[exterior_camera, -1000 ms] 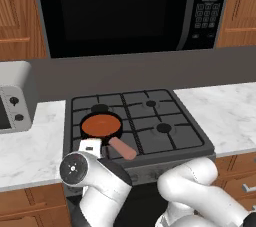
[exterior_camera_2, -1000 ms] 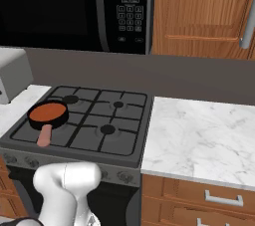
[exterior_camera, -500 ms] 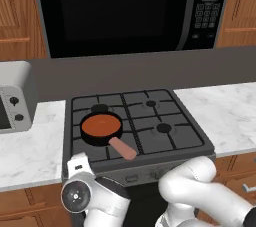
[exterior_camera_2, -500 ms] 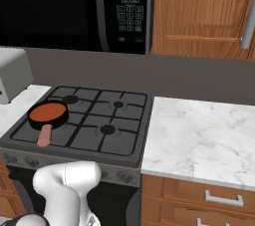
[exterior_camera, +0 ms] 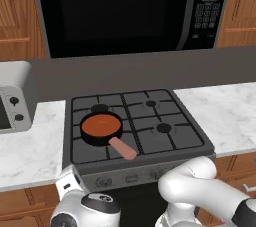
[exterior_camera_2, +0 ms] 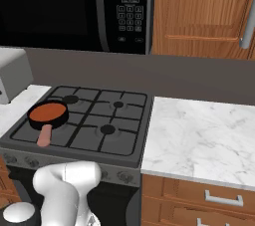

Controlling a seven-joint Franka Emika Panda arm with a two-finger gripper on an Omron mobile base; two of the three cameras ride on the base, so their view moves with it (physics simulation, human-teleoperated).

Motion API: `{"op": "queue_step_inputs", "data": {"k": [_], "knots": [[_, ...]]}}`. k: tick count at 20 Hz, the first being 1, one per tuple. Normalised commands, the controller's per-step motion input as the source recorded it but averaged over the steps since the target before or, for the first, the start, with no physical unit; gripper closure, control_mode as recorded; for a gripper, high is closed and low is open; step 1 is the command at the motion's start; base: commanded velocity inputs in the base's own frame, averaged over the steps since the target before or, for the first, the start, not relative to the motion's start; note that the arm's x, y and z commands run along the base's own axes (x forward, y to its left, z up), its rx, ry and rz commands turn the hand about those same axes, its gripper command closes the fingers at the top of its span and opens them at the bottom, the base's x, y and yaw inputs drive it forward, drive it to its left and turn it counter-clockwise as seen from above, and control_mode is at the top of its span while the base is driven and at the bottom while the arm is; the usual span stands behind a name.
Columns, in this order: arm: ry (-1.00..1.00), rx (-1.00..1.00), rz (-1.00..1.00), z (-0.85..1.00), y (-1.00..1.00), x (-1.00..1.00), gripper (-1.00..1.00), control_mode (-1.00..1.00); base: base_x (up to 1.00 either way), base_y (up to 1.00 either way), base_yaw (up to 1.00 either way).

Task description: Wait until the marinara sauce is simmered to a deep red color and then turn off the stove.

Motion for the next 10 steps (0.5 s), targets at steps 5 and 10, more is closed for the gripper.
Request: {"op": "queue_step_inputs", "data": {"k": [5, 10], "knots": [[-0.02, -0.20, -0.02, -0.16, 0.06, 0.01, -1.00, -1.00, 0.00, 0.00, 0.00], [0.00, -0.14, -0.01, -0.29, 0.00, 0.01, -1.00, -1.00, 0.00, 0.00, 0.00]]}}
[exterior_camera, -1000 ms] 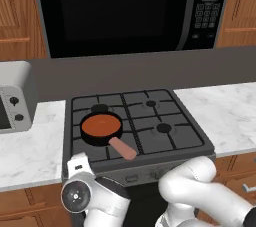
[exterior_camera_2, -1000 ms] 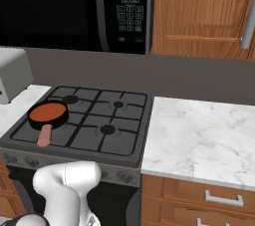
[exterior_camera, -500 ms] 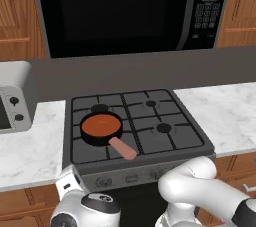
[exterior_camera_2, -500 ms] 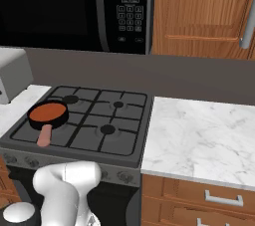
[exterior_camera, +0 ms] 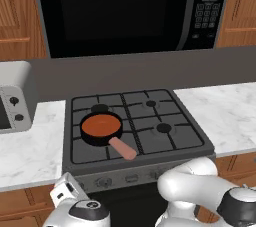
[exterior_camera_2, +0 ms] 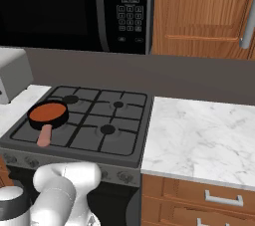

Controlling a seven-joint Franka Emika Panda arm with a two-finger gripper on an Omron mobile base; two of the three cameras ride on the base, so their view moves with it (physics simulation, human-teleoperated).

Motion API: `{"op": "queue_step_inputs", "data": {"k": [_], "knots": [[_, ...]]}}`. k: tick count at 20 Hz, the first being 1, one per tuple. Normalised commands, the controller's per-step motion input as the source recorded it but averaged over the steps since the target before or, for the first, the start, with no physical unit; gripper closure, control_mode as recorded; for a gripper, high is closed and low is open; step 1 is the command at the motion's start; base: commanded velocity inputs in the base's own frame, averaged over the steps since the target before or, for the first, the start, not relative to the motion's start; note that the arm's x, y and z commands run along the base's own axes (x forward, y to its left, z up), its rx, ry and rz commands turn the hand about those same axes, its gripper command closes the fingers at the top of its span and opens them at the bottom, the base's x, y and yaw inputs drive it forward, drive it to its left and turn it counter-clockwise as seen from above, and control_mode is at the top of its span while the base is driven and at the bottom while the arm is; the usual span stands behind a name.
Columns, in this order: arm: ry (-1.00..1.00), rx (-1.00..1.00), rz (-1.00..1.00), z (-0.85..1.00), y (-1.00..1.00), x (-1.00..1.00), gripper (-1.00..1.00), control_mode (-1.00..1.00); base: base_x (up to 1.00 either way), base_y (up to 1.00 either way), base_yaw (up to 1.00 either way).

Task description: Wait until the marinara sauce is simmered to a deep red color and then turn off the stove.

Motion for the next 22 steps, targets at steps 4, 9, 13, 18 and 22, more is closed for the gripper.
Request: {"op": "queue_step_inputs", "data": {"k": [4, 9, 13, 18, 22], "knots": [[-0.09, -0.10, 0.00, -0.47, 0.00, 0.00, -1.00, -1.00, 0.00, 0.00, 0.00], [-0.18, -0.02, 0.00, -0.36, 0.00, 0.02, -1.00, -1.00, 0.00, 0.00, 0.00], [-0.15, 0.00, 0.01, -0.17, 0.00, 0.12, -1.00, -1.00, 0.00, 0.00, 0.00], [-0.05, 0.00, 0.02, -0.02, 0.00, 0.19, -1.00, -1.00, 0.00, 0.00, 0.00], [-0.02, 0.00, 0.01, -0.03, 0.00, 0.19, -1.00, -1.00, 0.00, 0.00, 0.00]]}}
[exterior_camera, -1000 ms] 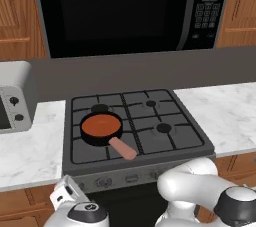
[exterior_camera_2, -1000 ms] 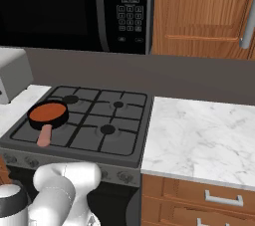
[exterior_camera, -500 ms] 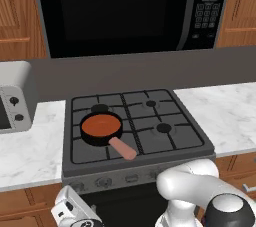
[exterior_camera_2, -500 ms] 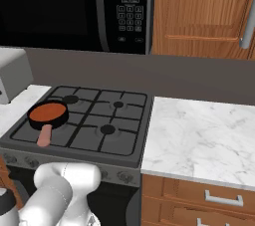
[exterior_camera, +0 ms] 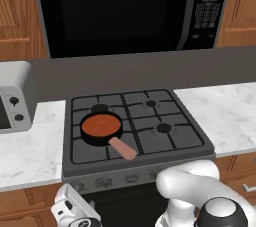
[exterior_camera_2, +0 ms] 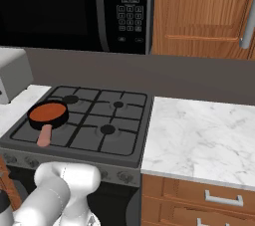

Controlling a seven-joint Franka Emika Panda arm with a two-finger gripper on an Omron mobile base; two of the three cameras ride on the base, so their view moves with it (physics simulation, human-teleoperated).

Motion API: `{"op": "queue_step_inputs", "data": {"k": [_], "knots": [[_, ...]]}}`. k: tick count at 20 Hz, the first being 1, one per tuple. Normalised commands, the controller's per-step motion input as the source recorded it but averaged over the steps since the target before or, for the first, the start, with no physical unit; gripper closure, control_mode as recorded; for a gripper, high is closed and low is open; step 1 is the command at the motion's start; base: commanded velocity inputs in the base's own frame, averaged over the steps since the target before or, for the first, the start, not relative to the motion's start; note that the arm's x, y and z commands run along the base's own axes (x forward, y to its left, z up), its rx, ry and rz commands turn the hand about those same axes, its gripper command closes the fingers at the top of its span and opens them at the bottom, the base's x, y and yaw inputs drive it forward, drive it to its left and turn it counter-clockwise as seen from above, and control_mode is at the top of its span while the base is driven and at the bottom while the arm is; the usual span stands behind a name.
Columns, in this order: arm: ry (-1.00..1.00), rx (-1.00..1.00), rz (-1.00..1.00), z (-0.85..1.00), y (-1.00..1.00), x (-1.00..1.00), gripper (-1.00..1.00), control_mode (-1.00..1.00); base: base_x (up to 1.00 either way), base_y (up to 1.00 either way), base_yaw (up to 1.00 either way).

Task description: Wait until the marinara sauce is simmered to a deep red color and then turn off the stove.

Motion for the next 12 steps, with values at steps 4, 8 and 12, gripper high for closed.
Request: {"op": "queue_step_inputs", "data": {"k": [4, 8, 12], "knots": [[-0.02, 0.00, 0.01, -0.04, 0.01, 0.18, -1.00, -1.00, 0.00, 0.00, 0.00], [-0.03, 0.00, 0.02, -0.11, 0.00, 0.14, -1.00, -1.00, 0.00, 0.00, 0.00], [0.00, 0.00, 0.03, -0.10, 0.00, 0.21, -1.00, -1.00, 0.00, 0.00, 0.00]]}}
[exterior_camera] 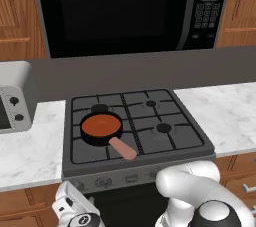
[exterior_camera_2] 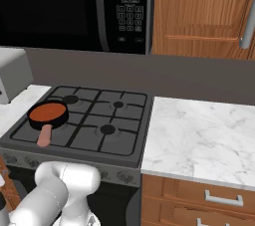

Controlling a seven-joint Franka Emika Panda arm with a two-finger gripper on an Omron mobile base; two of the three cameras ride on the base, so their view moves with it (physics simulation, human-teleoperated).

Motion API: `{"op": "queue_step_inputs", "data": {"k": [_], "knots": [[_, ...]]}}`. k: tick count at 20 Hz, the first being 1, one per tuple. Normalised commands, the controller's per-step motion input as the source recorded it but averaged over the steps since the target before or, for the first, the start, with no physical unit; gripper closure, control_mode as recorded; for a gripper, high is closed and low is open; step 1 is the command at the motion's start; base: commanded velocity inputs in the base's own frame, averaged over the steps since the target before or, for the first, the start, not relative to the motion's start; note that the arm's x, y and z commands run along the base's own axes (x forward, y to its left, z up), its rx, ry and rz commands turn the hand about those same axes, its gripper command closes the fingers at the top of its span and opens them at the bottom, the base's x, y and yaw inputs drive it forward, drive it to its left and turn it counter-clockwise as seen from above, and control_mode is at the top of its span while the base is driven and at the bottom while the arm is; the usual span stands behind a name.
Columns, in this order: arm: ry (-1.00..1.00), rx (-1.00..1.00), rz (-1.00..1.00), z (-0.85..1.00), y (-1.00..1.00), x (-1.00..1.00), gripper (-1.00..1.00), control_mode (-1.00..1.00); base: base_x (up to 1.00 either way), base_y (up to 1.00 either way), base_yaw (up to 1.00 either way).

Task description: Wait until the marinara sauce is simmered to a deep red color and then turn off the stove.

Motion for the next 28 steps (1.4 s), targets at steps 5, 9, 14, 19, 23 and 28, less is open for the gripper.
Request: {"op": "queue_step_inputs", "data": {"k": [5, 9, 14, 19, 23, 28], "knots": [[0.00, 0.00, 0.06, -0.12, 0.02, 0.24, -1.00, -1.00, 0.00, 0.00, 0.00], [0.00, 0.00, 0.05, -0.14, 0.07, 0.23, -1.00, -1.00, 0.00, 0.00, 0.00], [-0.01, 0.00, 0.04, -0.21, 0.07, 0.10, -1.00, -1.00, 0.00, 0.00, 0.00], [-0.04, 0.00, 0.05, -0.20, 0.04, 0.00, -1.00, -1.00, 0.00, 0.00, 0.00], [-0.03, 0.00, 0.06, -0.17, 0.01, 0.01, -1.00, -1.00, 0.00, 0.00, 0.00], [-0.03, 0.00, 0.05, -0.07, 0.00, 0.06, -1.00, -1.00, 0.00, 0.00, 0.00]]}}
